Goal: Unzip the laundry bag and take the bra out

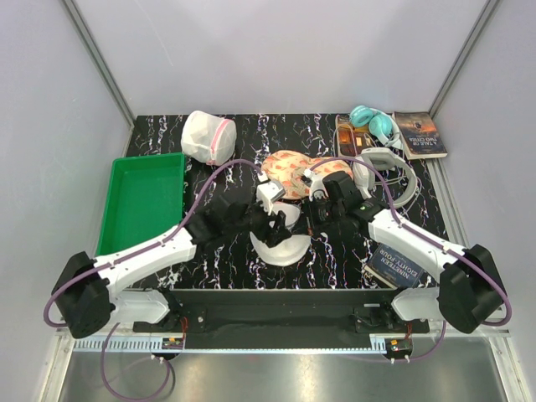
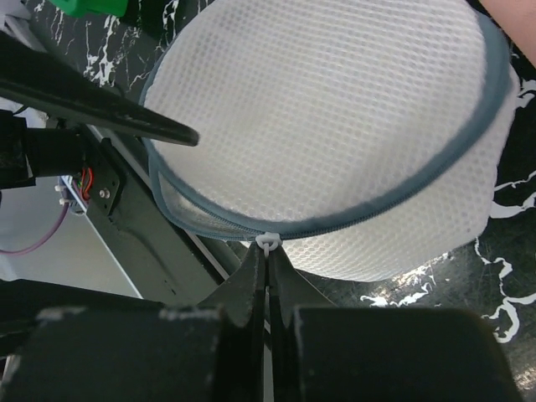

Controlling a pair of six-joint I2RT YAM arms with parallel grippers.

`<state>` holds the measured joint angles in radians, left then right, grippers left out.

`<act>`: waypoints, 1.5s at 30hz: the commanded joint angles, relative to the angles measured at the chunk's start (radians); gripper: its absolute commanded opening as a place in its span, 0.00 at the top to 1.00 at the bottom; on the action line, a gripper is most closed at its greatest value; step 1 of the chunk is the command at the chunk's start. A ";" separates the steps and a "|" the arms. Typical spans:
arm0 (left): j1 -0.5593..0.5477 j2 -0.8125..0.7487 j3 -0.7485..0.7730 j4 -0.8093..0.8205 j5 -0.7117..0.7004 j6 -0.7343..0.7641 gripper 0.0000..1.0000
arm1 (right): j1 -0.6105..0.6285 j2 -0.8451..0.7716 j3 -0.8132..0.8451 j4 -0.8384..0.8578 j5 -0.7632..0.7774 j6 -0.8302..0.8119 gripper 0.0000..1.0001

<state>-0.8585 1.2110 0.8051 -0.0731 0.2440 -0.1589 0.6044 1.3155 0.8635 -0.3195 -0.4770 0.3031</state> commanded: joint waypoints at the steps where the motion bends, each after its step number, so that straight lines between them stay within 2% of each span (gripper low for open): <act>1: 0.003 0.019 0.034 0.070 0.011 -0.008 0.27 | 0.012 -0.022 0.022 0.042 -0.054 0.007 1.00; 13: 0.003 0.071 0.002 0.142 0.018 -0.004 0.27 | 0.018 -0.006 0.032 0.053 -0.054 0.025 1.00; 25: 0.003 0.107 0.009 0.127 0.014 0.016 0.29 | 0.018 -0.019 0.025 0.051 -0.035 0.047 1.00; 29: 0.003 0.101 -0.003 0.110 -0.014 0.030 0.41 | 0.018 -0.022 0.023 0.050 -0.032 0.045 1.00; 30: 0.003 0.098 -0.006 0.108 -0.020 0.032 0.49 | 0.020 -0.021 0.022 0.051 -0.034 0.045 1.00; 32: 0.001 0.091 -0.010 0.104 -0.031 0.036 0.57 | 0.018 -0.024 0.022 0.051 -0.031 0.044 1.00; 33: 0.003 0.090 -0.015 0.102 -0.034 0.036 0.68 | 0.018 -0.024 0.020 0.051 -0.028 0.047 1.00; 36: 0.003 0.087 -0.020 0.090 -0.043 0.039 0.81 | 0.018 -0.030 0.016 0.050 -0.018 0.047 1.00; 37: 0.003 0.084 -0.021 0.088 -0.043 0.039 0.88 | 0.020 -0.032 0.014 0.048 -0.014 0.048 1.00; 40: 0.003 0.082 -0.033 0.088 -0.048 0.044 1.00 | 0.018 -0.036 0.012 0.045 0.003 0.050 1.00; 45: 0.003 0.067 -0.053 0.088 -0.051 0.055 1.00 | 0.017 -0.019 0.019 0.028 0.047 0.051 1.00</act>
<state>-0.8604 1.3102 0.7807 0.0093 0.2295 -0.1287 0.6163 1.3148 0.8639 -0.3038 -0.4782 0.3466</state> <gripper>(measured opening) 0.025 0.012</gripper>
